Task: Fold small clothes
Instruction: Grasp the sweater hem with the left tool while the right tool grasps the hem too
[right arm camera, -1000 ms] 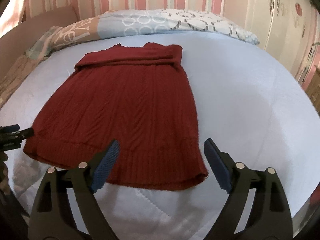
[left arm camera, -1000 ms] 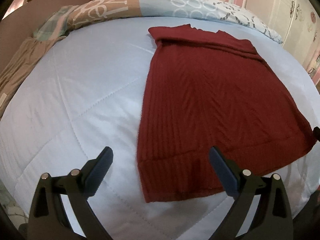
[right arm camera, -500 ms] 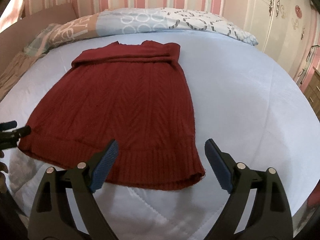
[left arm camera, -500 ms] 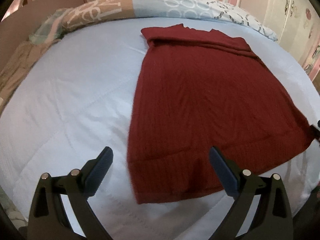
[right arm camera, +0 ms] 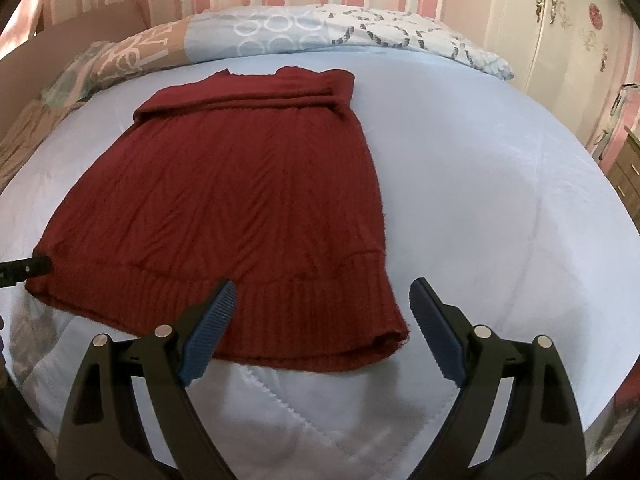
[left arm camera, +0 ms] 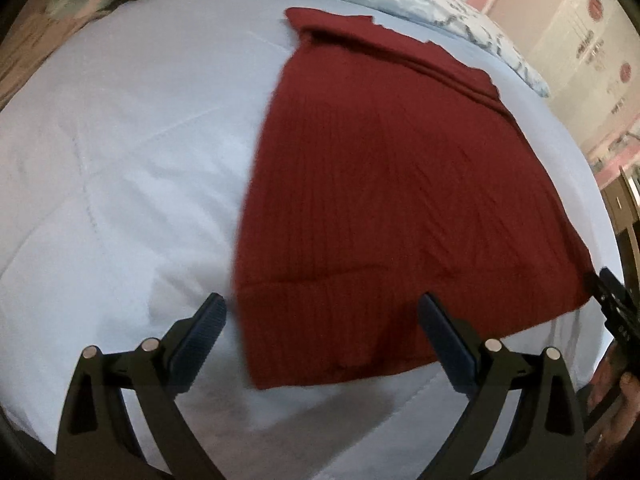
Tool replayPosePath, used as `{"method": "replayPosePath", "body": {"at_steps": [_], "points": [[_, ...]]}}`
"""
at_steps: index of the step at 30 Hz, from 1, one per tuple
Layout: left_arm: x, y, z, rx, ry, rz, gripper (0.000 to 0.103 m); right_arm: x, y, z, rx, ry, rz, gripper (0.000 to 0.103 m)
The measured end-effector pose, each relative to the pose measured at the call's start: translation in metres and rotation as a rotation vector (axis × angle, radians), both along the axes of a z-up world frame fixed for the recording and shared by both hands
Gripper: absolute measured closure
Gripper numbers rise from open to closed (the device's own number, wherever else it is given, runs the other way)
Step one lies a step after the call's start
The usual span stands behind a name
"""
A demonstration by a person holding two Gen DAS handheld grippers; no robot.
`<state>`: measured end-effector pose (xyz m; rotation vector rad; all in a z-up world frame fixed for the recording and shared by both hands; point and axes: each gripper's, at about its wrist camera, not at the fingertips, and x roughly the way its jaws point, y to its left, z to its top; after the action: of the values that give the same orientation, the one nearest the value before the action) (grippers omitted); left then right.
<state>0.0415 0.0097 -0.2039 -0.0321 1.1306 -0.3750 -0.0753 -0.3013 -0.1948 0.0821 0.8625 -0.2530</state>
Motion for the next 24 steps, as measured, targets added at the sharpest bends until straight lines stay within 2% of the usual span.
{"method": "replayPosePath", "body": {"at_steps": [3, 5, 9, 11, 12, 15, 18, 23, 24], "points": [[-0.001, -0.017, 0.004, 0.0, -0.018, -0.039, 0.007, -0.001, -0.002, 0.0, -0.006, 0.005, -0.003, 0.014], [-0.001, -0.023, 0.006, 0.006, -0.03, -0.051, 0.012, -0.004, -0.007, 0.0, -0.016, 0.009, -0.02, 0.014], [0.001, -0.031, 0.005, 0.085, -0.064, -0.085, 0.052, -0.008, -0.021, -0.006, 0.022, 0.026, -0.069, 0.014], [0.003, -0.029, 0.003, 0.092, -0.062, -0.089, 0.057, -0.009, -0.027, -0.01, 0.042, 0.04, -0.093, 0.014], [0.005, -0.026, 0.004, 0.085, -0.06, -0.085, 0.063, -0.009, -0.03, -0.011, 0.056, 0.043, -0.1, 0.014], [0.007, -0.023, 0.004, 0.072, -0.051, -0.087, 0.064, -0.004, -0.035, -0.018, 0.111, 0.076, -0.103, 0.014], [0.007, -0.028, 0.003, 0.1, -0.061, -0.102, 0.062, 0.001, -0.034, -0.025, 0.128, 0.099, -0.096, 0.014], [0.002, -0.03, 0.001, 0.12, -0.076, -0.118, 0.044, 0.009, -0.04, -0.032, 0.222, 0.129, -0.092, 0.02], [0.002, -0.029, 0.0, 0.125, -0.077, -0.113, 0.033, 0.011, -0.04, -0.032, 0.238, 0.134, -0.087, 0.025]]}}
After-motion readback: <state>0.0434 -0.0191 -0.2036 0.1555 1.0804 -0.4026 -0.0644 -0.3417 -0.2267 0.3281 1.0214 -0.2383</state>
